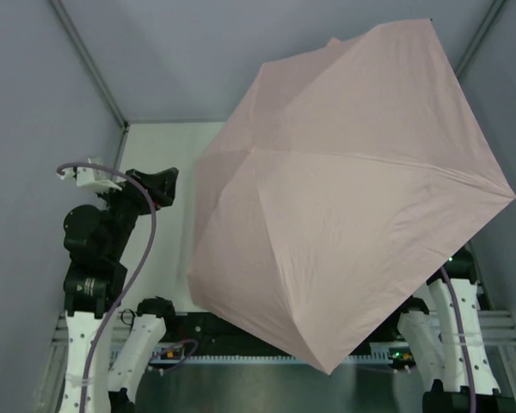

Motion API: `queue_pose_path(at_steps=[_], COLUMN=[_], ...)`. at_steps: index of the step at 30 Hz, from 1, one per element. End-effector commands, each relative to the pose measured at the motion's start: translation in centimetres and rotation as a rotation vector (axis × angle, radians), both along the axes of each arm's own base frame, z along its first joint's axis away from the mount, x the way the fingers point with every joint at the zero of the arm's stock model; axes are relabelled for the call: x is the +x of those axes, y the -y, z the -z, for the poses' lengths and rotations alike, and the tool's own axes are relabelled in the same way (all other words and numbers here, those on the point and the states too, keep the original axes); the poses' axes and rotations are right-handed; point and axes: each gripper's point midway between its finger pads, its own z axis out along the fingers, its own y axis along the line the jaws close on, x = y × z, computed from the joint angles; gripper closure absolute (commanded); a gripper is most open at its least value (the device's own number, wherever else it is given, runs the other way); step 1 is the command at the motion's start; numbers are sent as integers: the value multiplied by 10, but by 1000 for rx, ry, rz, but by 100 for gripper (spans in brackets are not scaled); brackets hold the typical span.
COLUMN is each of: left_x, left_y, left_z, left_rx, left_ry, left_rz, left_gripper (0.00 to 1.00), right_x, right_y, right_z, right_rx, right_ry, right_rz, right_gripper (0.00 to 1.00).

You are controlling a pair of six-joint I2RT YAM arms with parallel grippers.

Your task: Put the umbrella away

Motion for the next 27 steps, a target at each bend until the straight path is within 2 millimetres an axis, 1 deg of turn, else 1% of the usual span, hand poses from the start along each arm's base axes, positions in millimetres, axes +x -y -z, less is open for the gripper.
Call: queue_pose_path(at_steps=[1, 3, 4, 5, 6, 9, 12, 14, 18, 19, 21, 23, 24, 25, 26, 27], left_x=[-25, -31, -34, -36, -40, -48, -58, -65, -70, -70, -72, -73, -74, -76, -75, -76], left_y=[7, 11, 11, 13, 16, 21, 32, 38, 51, 53, 57, 63, 66, 71, 74, 77], left_z=[-10, -13, -13, -13, -14, -16, -18, -22, -23, -23, -25, -32, -35, -39, -41, -45], left_rx=[50, 46, 42, 35, 29, 13, 10, 8, -19, -19, -19, -24, -27, -28, -34, -42], left_ry=[-17, -18, -25, -31, -30, -23, -1, 16, 11, 9, 11, 23, 28, 35, 35, 44], left_rz=[61, 88, 90, 101, 115, 152, 219, 261, 343, 359, 388, 425, 450, 484, 509, 530], left_gripper=[8, 9, 9, 10, 10, 11, 13, 15, 17, 17, 18, 18, 19, 20, 21, 22], right_x=[6, 13, 17, 21, 25, 32, 36, 39, 44, 46, 48, 46, 44, 46, 46, 48], right_y=[-25, -47, -61, -75, -81, -94, -99, -107, -128, -130, -138, -148, -155, -158, -167, -169], right_z=[3, 3, 2, -5, -10, -18, -23, -30, -43, -45, -46, -42, -37, -39, -33, -29], right_rx=[62, 98, 117, 125, 127, 109, 35, -21, -99, -116, -143, -126, -104, -123, -147, -170], right_ry=[12, 44, 70, 116, 153, 234, 260, 301, 376, 394, 432, 438, 432, 462, 462, 461], right_rz=[-140, -277, -369, -464, -504, -601, -674, -763, -957, -976, -1049, -1141, -1198, -1229, -1262, -1270], right_gripper=[1, 1, 1, 1, 1, 1, 1, 1, 3, 2, 2, 2, 3, 3, 2, 1])
